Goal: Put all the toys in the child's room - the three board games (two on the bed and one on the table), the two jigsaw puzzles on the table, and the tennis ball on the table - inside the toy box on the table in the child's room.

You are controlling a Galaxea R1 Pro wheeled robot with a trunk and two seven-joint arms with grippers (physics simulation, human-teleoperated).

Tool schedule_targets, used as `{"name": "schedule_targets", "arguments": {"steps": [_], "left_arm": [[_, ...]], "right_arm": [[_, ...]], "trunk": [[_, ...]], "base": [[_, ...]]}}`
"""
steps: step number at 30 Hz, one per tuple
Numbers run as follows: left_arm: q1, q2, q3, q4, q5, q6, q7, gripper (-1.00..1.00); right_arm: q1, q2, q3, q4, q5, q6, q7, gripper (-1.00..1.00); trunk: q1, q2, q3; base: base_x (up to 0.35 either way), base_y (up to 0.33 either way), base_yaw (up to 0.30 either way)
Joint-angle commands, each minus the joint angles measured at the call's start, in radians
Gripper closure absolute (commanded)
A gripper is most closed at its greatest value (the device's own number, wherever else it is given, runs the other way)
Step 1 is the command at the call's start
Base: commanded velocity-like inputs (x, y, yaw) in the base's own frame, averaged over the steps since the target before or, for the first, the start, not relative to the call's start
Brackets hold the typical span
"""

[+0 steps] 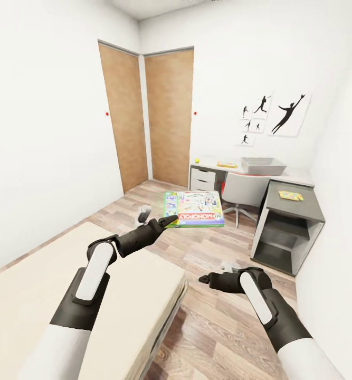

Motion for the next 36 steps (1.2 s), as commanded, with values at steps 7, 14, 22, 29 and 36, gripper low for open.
{"name": "schedule_targets", "arguments": {"steps": [7,14,22,29,36], "left_arm": [[0.003,0.003,0.003,0.0,-0.003,0.004,-0.004,1.0],[0.004,0.013,0.004,0.0,0.0,0.004,-0.003,1.0],[0.004,0.015,0.004,0.001,-0.001,0.004,-0.003,1.0],[0.004,0.016,0.004,0.001,0.0,0.004,-0.003,1.0],[0.004,0.016,0.004,0.001,0.0,0.004,-0.003,1.0]], "right_arm": [[0.0,-0.001,0.004,-0.004,-0.005,0.003,-0.006,-1.0],[0.001,-0.001,0.006,-0.015,-0.006,0.003,-0.006,-1.0],[0.002,0.0,0.006,-0.017,-0.006,0.003,-0.006,-1.0],[0.002,0.001,0.006,-0.018,-0.006,0.003,-0.006,-1.0],[0.002,0.002,0.007,-0.018,-0.005,0.003,-0.006,-1.0]], "trunk": [[0.001,-0.002,0.002],[0.001,-0.002,0.005],[0.001,-0.002,0.01],[0.001,-0.002,0.013],[0.001,-0.002,0.017]], "base": [[0.0,0.0,-0.29],[0.0,0.0,-0.29],[0.0,0.0,-0.29],[0.0,0.0,-0.29],[0.0,0.0,-0.29]]}}
